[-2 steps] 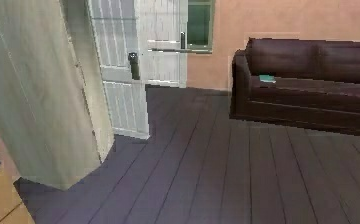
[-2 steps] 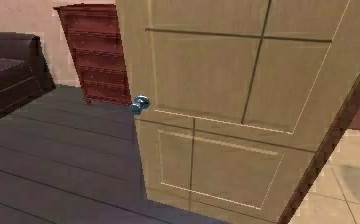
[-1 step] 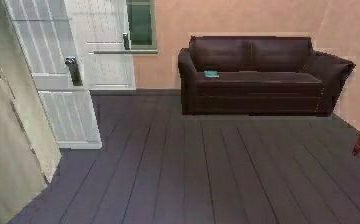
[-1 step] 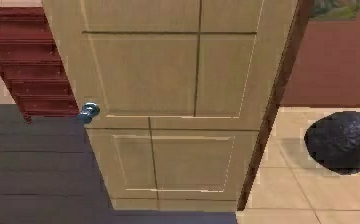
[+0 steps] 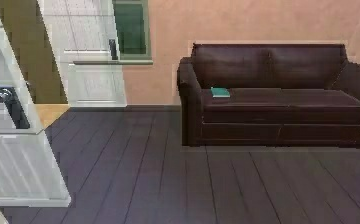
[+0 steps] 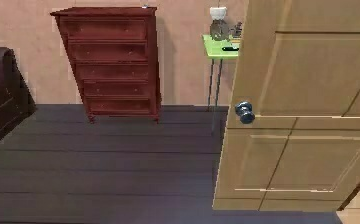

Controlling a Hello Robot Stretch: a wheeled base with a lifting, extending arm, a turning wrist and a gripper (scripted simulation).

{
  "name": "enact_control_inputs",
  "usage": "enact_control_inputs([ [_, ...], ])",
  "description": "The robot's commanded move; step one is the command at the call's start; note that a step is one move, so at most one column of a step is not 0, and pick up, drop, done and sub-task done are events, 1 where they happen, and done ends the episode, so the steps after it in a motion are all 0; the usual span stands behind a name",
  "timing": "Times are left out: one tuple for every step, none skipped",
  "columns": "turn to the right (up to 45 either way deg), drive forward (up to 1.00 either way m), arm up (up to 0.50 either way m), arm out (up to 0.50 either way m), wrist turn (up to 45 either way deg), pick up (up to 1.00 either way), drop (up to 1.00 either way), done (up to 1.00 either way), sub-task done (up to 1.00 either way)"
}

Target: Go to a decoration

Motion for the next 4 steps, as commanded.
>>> enact_control_inputs([
  [45.0, 0.0, 0.0, 0.0, 0.0, 0.0, 0.0, 0.0, 0.0],
  [12.0, 0.0, 0.0, 0.0, 0.0, 0.0, 0.0, 0.0, 0.0],
  [0.0, 0.6, 0.0, 0.0, 0.0, 0.0, 0.0, 0.0, 0.0],
  [42.0, 0.0, 0.0, 0.0, 0.0, 0.0, 0.0, 0.0, 0.0],
])
